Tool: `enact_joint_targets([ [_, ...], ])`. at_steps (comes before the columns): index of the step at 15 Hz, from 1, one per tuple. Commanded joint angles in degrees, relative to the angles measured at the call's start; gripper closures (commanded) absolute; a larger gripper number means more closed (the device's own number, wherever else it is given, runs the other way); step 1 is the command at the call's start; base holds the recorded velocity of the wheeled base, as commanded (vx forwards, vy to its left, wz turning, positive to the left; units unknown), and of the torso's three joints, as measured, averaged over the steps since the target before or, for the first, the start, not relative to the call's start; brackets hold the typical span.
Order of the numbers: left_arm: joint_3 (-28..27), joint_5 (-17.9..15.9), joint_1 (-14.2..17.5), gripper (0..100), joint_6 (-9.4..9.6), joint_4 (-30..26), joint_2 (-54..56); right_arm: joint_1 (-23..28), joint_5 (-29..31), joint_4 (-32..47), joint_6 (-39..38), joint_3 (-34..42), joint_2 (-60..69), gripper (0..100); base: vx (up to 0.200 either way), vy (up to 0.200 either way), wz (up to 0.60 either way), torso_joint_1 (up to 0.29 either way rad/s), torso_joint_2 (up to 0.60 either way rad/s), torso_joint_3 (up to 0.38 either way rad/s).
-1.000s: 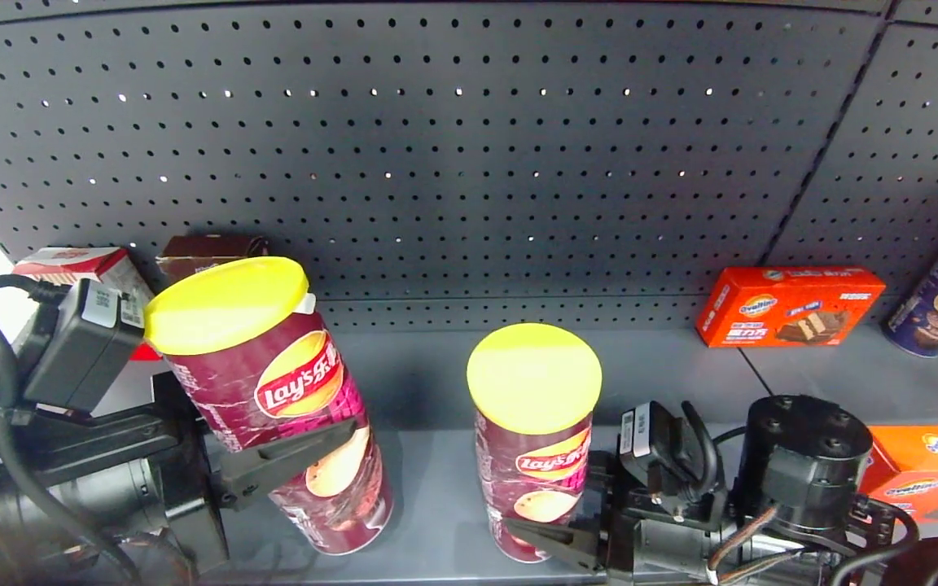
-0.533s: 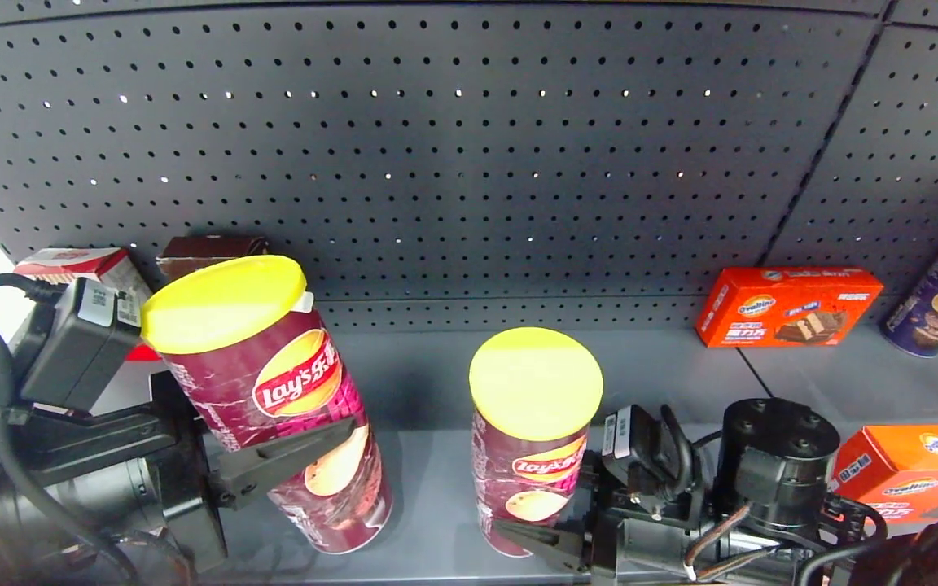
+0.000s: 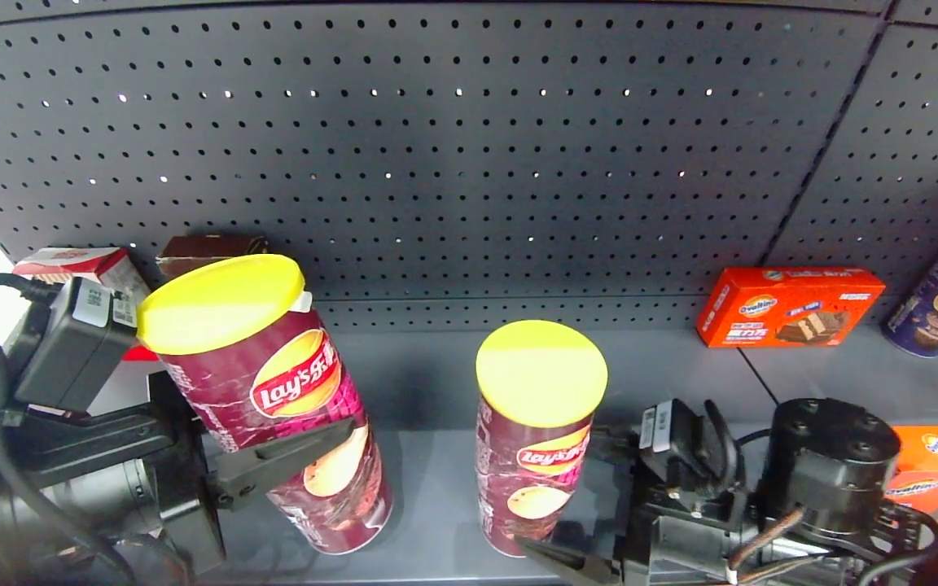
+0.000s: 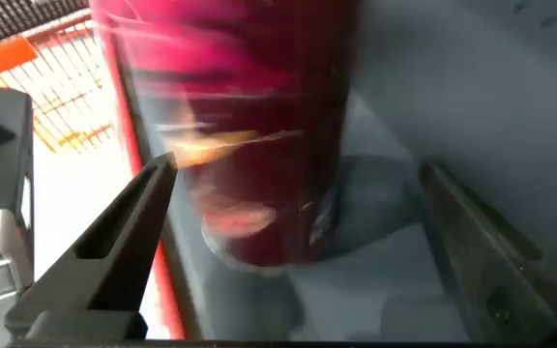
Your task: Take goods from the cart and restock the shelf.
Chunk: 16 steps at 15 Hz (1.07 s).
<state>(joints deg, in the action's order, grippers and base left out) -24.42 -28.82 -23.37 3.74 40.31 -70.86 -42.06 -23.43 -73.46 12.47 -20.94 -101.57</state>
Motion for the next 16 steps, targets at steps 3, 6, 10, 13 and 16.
enact_joint_targets([
  [3,0.4,0.0,0.0,100,0.04,0.0,-0.1,4.1,0.3,0.6,0.1,8.6,20.6,0,0.000,0.000,0.00,0.000,0.00,0.000],
  [6,0.4,0.0,-0.1,100,0.04,0.0,-0.1,12.1,0.3,3.1,0.1,8.5,30.3,0,0.000,0.000,0.00,0.000,0.00,0.000],
  [10,0.4,0.0,0.0,100,0.04,0.0,-0.1,20.9,7.1,12.9,-0.4,9.3,42.0,0,0.000,0.000,0.00,0.000,0.00,0.000],
  [13,0.4,0.1,-0.1,100,0.12,0.0,-0.1,24.3,12.1,14.5,-3.2,15.3,50.9,0,0.000,0.000,0.00,0.000,0.00,0.000],
  [16,1.7,0.1,-0.2,100,0.39,0.1,0.0,28.9,12.9,20.2,-3.3,20.9,62.8,0,0.000,0.000,0.00,0.000,0.00,0.000],
])
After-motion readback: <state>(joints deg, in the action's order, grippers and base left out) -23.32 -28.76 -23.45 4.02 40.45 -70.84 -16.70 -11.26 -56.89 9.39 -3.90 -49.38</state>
